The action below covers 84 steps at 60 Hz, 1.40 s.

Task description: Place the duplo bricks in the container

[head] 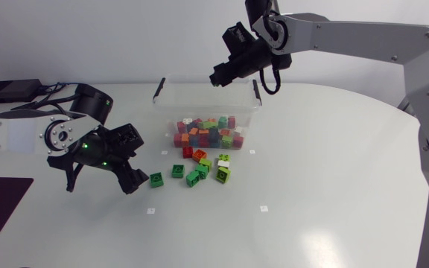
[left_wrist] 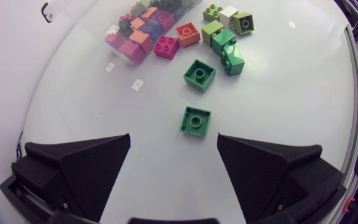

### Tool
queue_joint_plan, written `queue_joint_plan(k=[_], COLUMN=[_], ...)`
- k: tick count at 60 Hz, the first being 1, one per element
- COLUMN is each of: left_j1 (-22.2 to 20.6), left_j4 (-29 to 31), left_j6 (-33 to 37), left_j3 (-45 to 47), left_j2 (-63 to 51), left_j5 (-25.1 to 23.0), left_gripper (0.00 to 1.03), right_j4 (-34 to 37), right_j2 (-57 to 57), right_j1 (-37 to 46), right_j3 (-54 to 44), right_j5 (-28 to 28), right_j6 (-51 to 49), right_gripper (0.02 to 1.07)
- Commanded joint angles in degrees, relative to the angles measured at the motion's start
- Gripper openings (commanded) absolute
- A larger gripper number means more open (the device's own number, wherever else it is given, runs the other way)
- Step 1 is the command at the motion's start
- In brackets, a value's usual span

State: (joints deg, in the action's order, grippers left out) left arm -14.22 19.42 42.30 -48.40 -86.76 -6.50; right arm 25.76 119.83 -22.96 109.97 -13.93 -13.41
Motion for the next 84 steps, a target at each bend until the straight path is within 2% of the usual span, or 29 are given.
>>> queue_joint_plan(k=[1,15,28,34,47,52,58,64,66,69,84], left_j1=[0.33,0.16,0.24,0.68,1.56,1.65,2.18,2.35,2.35,2.35,2.18], left_j4=[-0.44,-3.16,-6.06,-6.06,-6.06,-6.15,-6.15,-6.15,-6.15,-6.15,-4.13], left_j6=[1.55,2.43,5.68,7.0,9.64,9.9,9.9,9.81,9.81,9.73,9.64], left_j3=[1.64,1.73,1.82,0.94,-1.17,-2.13,-3.72,-4.51,-4.86,-4.95,-5.04], left_j2=[-1.74,-5.7,-8.25,-9.74,-13.17,-14.84,-17.3,-18.18,-18.44,-18.44,-15.98], left_j5=[0.26,0.44,0.53,-1.58,-9.58,-10.11,-10.2,-10.55,-10.81,-11.34,-13.89], left_gripper=[0.97,0.97,0.97,0.97,0.97,0.95,0.84,0.67,0.54,0.43,0.4], right_j4=[1.14,3.25,4.39,4.39,3.6,2.63,0.78,-1.41,-2.2,-2.99,-5.37], right_j2=[1.55,-1.88,-11.11,-15.59,-24.47,-26.32,-27.02,-26.93,-26.84,-26.58,-24.21], right_j1=[-0.59,-0.95,-1.38,-1.65,-2.18,-2.18,-2.62,-3.23,-3.32,-3.49,-3.85], right_j3=[2.09,1.03,-8.55,-14.7,-30.52,-35.97,-42.12,-46.43,-47.66,-48.89,-53.11], right_j5=[0.57,0.75,0.66,0.4,-1.62,-2.33,-3.38,-3.64,-3.64,-3.64,-3.73], right_j6=[1.1,0.4,-2.67,-4.52,-8.91,-9.97,-11.38,-12.08,-12.34,-12.78,-14.63], right_gripper=[1.03,1.03,1.03,1.03,1.03,1.03,1.03,1.03,1.03,1.03,1.03])
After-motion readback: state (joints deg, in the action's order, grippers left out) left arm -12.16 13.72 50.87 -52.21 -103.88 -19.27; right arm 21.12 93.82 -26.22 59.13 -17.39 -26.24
